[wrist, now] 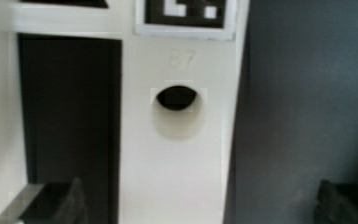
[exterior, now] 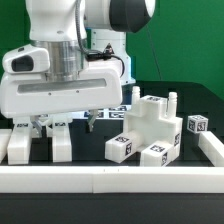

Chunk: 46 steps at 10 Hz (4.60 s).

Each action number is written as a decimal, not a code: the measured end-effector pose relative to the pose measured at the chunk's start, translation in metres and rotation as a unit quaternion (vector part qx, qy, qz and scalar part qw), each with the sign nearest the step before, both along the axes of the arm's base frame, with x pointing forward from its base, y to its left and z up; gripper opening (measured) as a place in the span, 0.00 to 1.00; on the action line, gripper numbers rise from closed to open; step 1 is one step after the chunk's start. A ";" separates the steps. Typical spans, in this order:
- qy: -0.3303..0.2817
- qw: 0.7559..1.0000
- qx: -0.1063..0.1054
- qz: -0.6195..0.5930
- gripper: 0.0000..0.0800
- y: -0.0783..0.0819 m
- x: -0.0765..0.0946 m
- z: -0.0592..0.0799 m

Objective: Assemble chair

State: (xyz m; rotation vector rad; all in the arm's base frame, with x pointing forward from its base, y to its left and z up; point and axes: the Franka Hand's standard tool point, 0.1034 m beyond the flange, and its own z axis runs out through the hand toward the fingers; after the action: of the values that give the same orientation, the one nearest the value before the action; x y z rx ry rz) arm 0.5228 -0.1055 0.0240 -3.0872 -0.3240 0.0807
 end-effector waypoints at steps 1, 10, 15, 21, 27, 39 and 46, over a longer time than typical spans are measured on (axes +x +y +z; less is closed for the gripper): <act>0.002 1.000 0.000 0.001 0.81 -0.001 -0.001 -0.003; 0.014 1.000 -0.002 -0.001 0.81 -0.003 -0.005 -0.018; 0.013 1.000 -0.002 0.000 0.57 -0.002 -0.005 -0.019; 0.013 1.000 -0.003 -0.002 0.36 -0.003 -0.005 -0.018; 0.008 0.999 0.013 -0.043 0.36 0.010 0.000 0.022; 0.000 0.992 0.022 -0.127 0.36 0.029 0.009 0.062; 0.009 0.979 0.023 -0.204 0.36 0.049 0.008 0.071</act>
Offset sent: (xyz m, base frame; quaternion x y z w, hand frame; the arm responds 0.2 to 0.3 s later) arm 0.0055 -0.0015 -0.0082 0.0026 0.0127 -0.0178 0.9998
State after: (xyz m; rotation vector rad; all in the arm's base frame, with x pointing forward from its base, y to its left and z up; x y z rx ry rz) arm 0.5310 -0.0562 0.0949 -3.0305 0.3054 0.0866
